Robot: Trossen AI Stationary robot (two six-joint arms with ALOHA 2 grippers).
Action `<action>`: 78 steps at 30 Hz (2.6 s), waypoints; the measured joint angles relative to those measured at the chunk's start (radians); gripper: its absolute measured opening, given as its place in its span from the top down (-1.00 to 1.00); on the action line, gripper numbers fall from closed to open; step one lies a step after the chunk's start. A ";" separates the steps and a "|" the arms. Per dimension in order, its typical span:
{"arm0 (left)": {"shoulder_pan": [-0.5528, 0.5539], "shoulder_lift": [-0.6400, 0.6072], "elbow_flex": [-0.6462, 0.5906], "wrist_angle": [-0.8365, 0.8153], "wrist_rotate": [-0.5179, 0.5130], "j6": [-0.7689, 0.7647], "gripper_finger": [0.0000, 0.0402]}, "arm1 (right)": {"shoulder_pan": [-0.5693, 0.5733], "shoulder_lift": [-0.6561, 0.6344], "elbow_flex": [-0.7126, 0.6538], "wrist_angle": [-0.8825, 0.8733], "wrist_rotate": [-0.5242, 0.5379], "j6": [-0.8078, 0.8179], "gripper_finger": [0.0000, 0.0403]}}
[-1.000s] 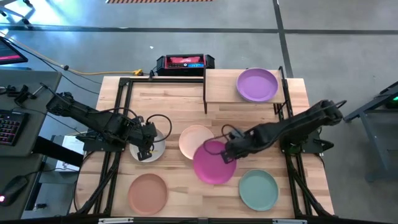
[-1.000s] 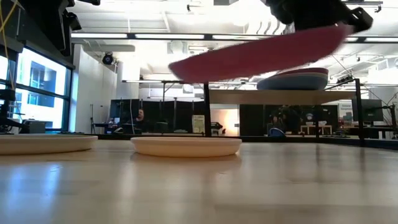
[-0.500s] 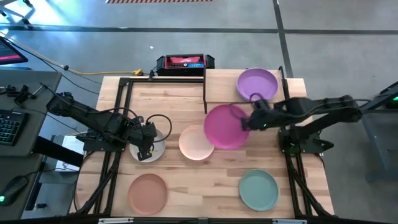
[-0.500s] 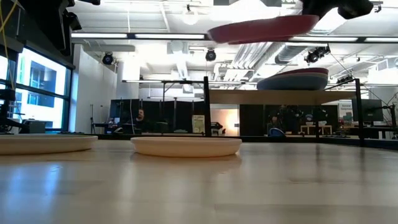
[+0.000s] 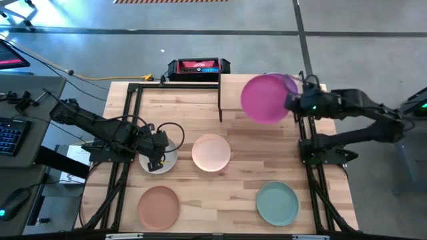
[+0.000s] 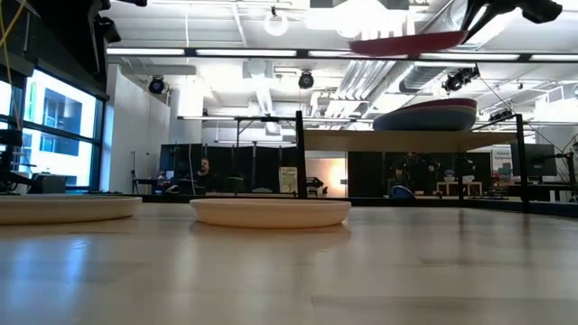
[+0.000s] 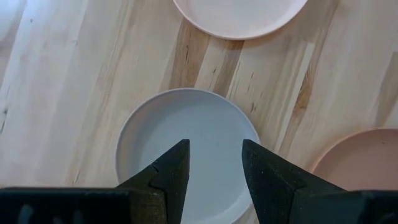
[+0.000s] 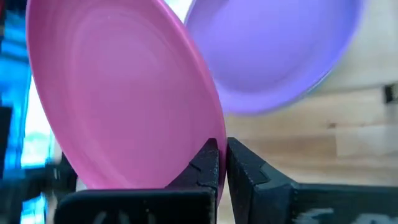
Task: Place and stack plates onto a shelf
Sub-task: Stack the pink plate on top of the purple plate on the shelf
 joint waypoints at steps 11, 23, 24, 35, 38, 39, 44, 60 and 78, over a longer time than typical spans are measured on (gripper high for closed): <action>0.000 0.000 0.000 0.001 -0.012 0.017 0.31 | -0.264 -0.054 0.000 -0.022 0.136 0.014 1.00; 0.000 0.000 0.000 0.003 -0.047 0.018 0.31 | -0.420 0.076 0.000 -0.019 0.006 -0.049 1.00; 0.000 0.000 0.000 0.003 -0.048 0.018 0.31 | -0.432 0.080 0.000 -0.017 -0.010 -0.063 1.00; 0.000 0.000 0.000 0.003 -0.064 0.018 0.31 | -0.616 0.111 0.000 -0.016 -0.254 -0.173 1.00; 0.000 0.000 0.000 0.003 -0.065 0.017 0.31 | -0.658 0.127 0.000 -0.015 -0.289 -0.200 1.00; 0.000 0.000 0.000 0.003 -0.065 0.017 0.31 | -0.668 0.131 0.000 -0.014 -0.298 -0.204 1.00; 0.000 0.000 0.000 0.003 -0.066 0.010 0.31 | -0.691 0.161 0.000 -0.004 -0.325 -0.240 1.00; 0.000 0.000 0.000 0.003 -0.067 0.010 0.31 | -0.700 0.204 0.000 -0.003 -0.329 -0.306 0.83; 0.000 0.000 0.000 0.003 -0.067 0.009 0.31 | -0.700 0.203 0.000 -0.051 -0.412 -0.391 0.38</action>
